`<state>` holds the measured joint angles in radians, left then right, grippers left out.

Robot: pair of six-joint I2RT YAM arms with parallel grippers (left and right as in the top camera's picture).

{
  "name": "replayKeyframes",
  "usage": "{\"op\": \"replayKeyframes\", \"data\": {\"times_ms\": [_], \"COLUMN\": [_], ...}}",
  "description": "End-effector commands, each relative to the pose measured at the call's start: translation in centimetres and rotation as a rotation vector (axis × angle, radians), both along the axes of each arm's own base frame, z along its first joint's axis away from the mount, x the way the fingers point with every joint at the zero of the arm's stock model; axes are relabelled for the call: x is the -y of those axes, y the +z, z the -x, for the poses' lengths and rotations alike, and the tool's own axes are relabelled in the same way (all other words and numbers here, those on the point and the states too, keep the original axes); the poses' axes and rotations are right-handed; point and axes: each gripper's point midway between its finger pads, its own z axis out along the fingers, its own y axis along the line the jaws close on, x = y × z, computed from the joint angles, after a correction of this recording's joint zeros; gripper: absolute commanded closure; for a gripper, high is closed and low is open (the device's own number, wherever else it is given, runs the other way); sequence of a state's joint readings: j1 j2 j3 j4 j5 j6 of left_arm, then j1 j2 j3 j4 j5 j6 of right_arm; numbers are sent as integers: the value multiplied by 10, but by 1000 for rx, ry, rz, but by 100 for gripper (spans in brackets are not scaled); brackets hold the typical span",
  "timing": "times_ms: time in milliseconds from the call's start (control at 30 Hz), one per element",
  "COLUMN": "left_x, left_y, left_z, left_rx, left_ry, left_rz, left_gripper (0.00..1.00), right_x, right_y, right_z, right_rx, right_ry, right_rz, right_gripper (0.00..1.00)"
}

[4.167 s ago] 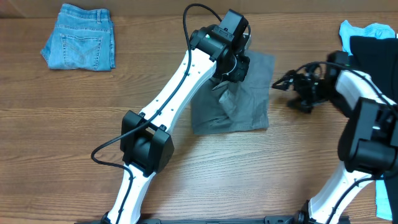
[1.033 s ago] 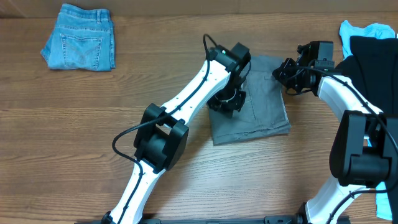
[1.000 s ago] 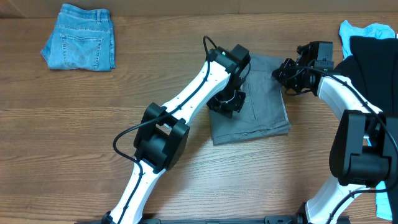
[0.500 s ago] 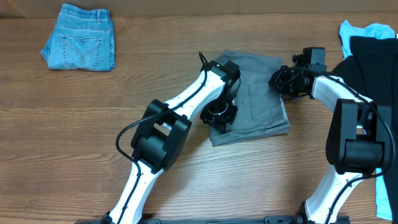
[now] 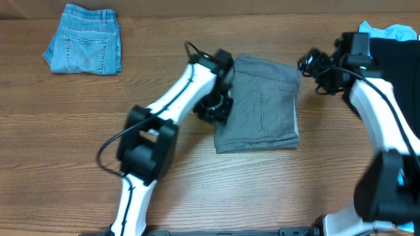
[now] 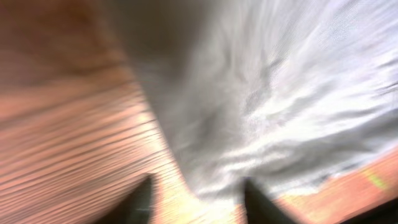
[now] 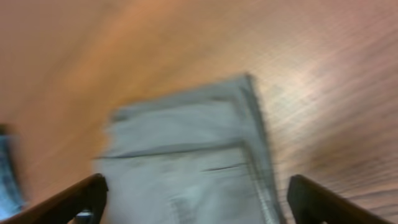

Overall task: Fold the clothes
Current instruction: 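Grasp the left edge of the folded grey shorts with the left gripper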

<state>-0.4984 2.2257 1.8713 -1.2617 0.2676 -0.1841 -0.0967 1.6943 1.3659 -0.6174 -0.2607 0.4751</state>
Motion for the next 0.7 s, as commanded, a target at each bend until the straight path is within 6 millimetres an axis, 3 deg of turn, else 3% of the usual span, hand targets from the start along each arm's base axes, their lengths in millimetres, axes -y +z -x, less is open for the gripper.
{"op": "replayKeyframes", "data": {"times_ms": [0,100,233,400,500,667], "left_x": [-18,-23,-15,-10,1,20], "left_y": [31,25,12,-16,-39,-58], "left_z": [-23,-34,-45,-52,-49,-50], "left_rx": [116,119,114,96,34,-13], "left_ry": [40,68,61,66,68,88], "left_rz": [9,27,105,104,159,248], "left_gripper": [0,0,0,0,0,0], "right_x": [-19,-20,-20,-19,-19,-19], "right_y": [54,50,45,43,43,43], "right_z": [5,8,9,10,11,10], "right_rx": [100,72,55,43,43,43], "right_ry": [29,3,2,-1,-1,-1], "right_rz": [-119,-149,-150,-148,-148,-148], "right_gripper": [0,0,0,0,0,0]}}
